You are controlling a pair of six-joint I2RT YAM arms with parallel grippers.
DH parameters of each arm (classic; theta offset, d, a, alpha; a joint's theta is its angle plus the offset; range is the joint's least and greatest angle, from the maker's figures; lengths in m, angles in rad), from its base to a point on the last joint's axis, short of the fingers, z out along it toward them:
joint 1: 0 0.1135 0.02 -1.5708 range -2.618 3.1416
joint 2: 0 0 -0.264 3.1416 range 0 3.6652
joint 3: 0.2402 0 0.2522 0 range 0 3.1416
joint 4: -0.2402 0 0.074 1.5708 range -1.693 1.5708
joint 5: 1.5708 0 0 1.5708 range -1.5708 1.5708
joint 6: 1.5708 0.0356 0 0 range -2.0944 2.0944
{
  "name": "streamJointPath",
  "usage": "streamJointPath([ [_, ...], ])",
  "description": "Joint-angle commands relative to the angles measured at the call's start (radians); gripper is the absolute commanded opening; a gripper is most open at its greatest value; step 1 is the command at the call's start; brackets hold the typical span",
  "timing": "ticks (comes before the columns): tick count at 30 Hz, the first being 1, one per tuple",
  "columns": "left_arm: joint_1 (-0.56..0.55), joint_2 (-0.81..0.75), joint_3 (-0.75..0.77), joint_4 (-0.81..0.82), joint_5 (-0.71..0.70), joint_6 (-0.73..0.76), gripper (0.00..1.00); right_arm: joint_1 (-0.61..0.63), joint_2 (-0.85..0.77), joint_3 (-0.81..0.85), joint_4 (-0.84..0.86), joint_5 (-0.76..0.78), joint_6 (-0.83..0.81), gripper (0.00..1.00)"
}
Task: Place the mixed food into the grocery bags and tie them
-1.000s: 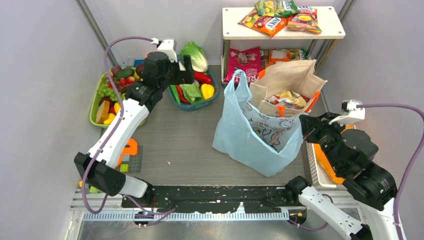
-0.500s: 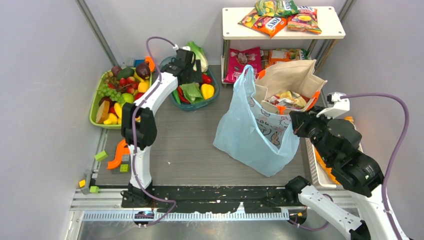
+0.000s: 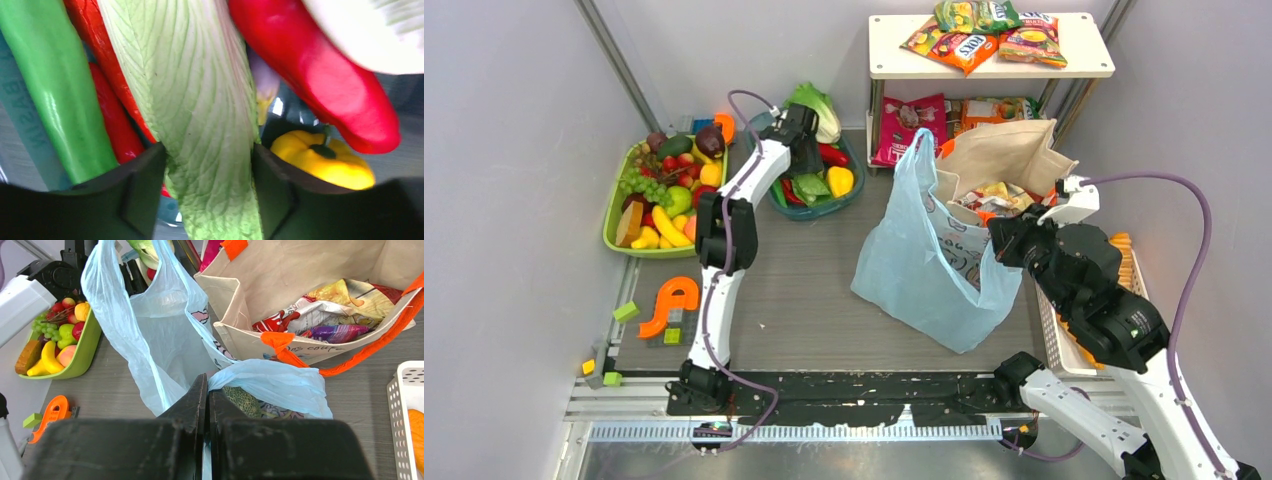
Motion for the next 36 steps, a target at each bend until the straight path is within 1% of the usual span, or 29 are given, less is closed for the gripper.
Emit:
streamJointPath([
  [1,0.051,0.02,0.033,-0.035,0.138,-0.07,0.43,-0.004,0.006,-0.003,0.06,-0.006,0.008,0.05],
  [2,0.061,0.005,0.015,-0.034,0.152,-0.081,0.36,-0.003,0.005,-0.004,0.06,-0.007,0.008,0.05],
  [3,0.067,-0.02,-0.013,-0.028,0.151,-0.088,0.33,-0.005,0.003,-0.003,0.059,-0.007,0.008,0.05],
  [6,0.07,-0.13,-0.11,0.01,0.111,-0.075,0.32,-0.004,-0.008,-0.003,0.059,-0.009,0.009,0.05],
  [9,0.07,-0.255,-0.193,0.051,0.114,-0.06,0.3,-0.005,-0.016,-0.004,0.059,-0.011,0.012,0.05],
  [13,0.068,-0.398,-0.254,0.065,0.156,-0.037,0.17,-0.005,-0.029,-0.006,0.059,-0.025,0.023,0.05],
  [15,0.069,-0.469,-0.288,0.081,0.173,-0.038,0.14,-0.004,-0.035,-0.007,0.059,-0.033,0.029,0.05],
  [19,0.065,-0.628,-0.369,0.126,0.21,-0.044,0.13,-0.005,-0.056,-0.016,0.057,-0.04,0.034,0.05],
  [23,0.037,-0.773,-0.465,0.189,0.3,-0.062,0.12,-0.005,-0.076,-0.019,0.042,-0.035,0.047,0.05],
  [25,0.005,-0.851,-0.524,0.245,0.349,-0.076,0.1,-0.005,-0.092,-0.022,0.031,-0.013,0.06,0.05],
  [28,-0.068,-0.969,-0.611,0.336,0.366,-0.096,0.09,-0.004,-0.119,-0.029,0.004,0.028,0.086,0.05],
  [33,-0.24,-1.111,-0.698,0.471,0.36,-0.105,0.07,-0.005,-0.183,-0.046,-0.037,0.125,0.114,0.05],
  [36,-0.332,-1.173,-0.753,0.622,0.438,-0.058,0.05,-0.005,-0.208,-0.061,-0.044,0.149,0.108,0.05],
])
